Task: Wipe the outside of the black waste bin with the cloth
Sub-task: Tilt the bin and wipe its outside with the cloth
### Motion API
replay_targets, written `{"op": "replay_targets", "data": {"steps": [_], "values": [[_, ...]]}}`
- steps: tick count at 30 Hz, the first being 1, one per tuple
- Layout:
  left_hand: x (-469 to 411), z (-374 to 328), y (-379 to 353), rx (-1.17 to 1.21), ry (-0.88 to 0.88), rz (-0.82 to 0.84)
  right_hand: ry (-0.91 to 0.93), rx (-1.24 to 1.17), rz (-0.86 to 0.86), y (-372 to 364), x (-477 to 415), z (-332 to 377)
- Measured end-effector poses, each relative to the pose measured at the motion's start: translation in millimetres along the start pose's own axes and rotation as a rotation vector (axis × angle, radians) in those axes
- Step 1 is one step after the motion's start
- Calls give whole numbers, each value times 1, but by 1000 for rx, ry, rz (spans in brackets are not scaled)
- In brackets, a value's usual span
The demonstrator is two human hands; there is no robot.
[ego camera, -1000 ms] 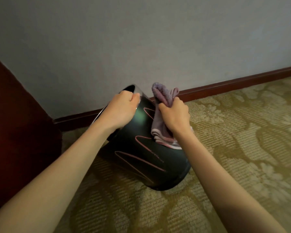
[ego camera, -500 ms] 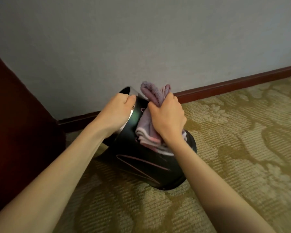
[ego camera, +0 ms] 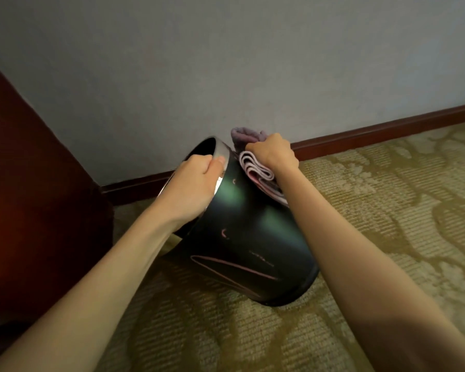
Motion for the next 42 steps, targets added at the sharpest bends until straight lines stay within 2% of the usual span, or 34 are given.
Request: {"op": "replay_targets", "data": {"steps": [4, 10, 13, 21, 25, 29, 33, 36, 42], "values": [[-4, -6, -8, -3, 7, -29, 24, -44, -161, 17, 28, 0], [-26, -14, -17, 10, 76, 7, 191, -231, -560, 26, 109, 13], [-30, -16, -18, 24, 59, 19, 233, -229, -619, 19, 129, 17], [-27, -9, -17, 155, 78, 104, 217, -205, -499, 21, 103, 28], [-16, -5, -14, 141, 58, 53, 107, -215, -315, 23, 65, 26], [-5, -4, -17, 162, 60, 90, 75, -172, -91, 12, 16, 26], [0, -5, -16, 174, 41, 88, 42, -185, 63, -2, -13, 22], [-3, -5, -16, 151, 42, 72, 68, -204, 69, -7, -19, 21], [-8, -1, -17, 165, 57, 49, 124, -170, -75, 4, 4, 19]]}}
Point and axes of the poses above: each hand's wrist, its own x-axis away from the middle knuckle, its own y-axis out of the back of the hand, z = x × y, the point moved 7 cm from there along -x, towards the middle knuckle, and after that the axes turned 10 degrees about y, right-handed, at the moved point
